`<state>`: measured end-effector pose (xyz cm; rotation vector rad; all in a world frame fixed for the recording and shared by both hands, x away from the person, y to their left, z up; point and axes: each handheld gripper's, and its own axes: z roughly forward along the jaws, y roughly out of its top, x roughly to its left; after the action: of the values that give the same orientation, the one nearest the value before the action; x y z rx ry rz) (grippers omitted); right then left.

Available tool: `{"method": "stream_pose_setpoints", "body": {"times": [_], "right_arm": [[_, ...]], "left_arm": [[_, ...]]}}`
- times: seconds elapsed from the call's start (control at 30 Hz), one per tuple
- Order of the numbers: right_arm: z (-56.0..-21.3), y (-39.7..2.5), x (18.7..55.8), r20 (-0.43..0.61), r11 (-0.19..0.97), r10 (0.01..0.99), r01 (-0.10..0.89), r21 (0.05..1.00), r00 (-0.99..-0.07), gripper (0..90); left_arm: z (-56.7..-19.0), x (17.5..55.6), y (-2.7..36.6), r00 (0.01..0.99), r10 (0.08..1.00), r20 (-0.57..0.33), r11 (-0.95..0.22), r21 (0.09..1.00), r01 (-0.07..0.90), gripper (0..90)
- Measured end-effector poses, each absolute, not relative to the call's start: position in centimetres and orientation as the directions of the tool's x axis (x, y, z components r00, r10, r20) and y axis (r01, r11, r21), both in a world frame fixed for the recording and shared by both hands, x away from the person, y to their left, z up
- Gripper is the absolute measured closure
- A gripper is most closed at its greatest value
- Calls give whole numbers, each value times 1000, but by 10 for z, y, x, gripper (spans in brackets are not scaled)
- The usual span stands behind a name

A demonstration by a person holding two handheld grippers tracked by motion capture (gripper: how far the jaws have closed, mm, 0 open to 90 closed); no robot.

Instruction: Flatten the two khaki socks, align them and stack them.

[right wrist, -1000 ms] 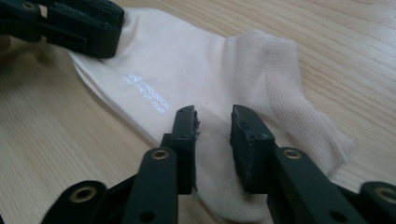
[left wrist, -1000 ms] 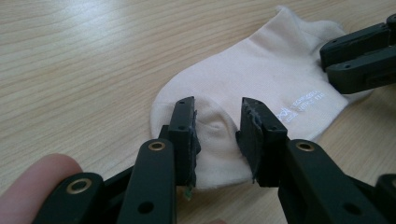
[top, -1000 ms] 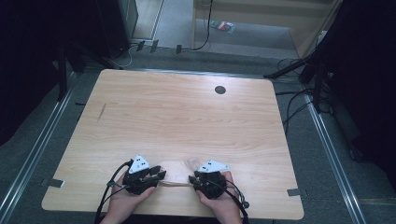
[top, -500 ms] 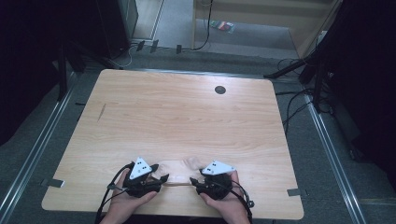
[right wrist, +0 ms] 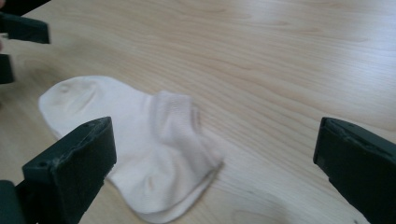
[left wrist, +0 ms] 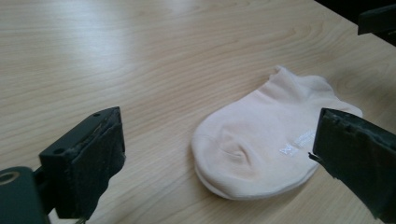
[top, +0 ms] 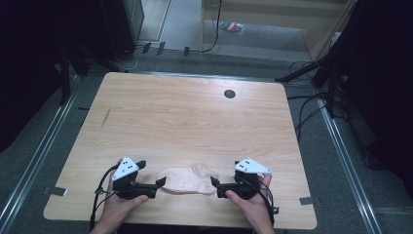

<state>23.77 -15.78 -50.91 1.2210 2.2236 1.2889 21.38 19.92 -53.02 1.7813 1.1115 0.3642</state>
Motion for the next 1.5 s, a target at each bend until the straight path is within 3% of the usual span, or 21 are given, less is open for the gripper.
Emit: {"method": "stream_pose_setpoints", "body": {"times": [0.57, 1.5], "right_arm": [[-513, -211, 252, 111, 186, 876, 541, 820, -469, 0], [-536, -303, 257, 118, 94, 943, 590, 802, -310, 0]], "left_arm": [[-536, 222, 274, 394, 876, -277, 19, 837, 546, 3], [-545, 218, 362, 198, 949, -244, 98, 830, 549, 4]]}}
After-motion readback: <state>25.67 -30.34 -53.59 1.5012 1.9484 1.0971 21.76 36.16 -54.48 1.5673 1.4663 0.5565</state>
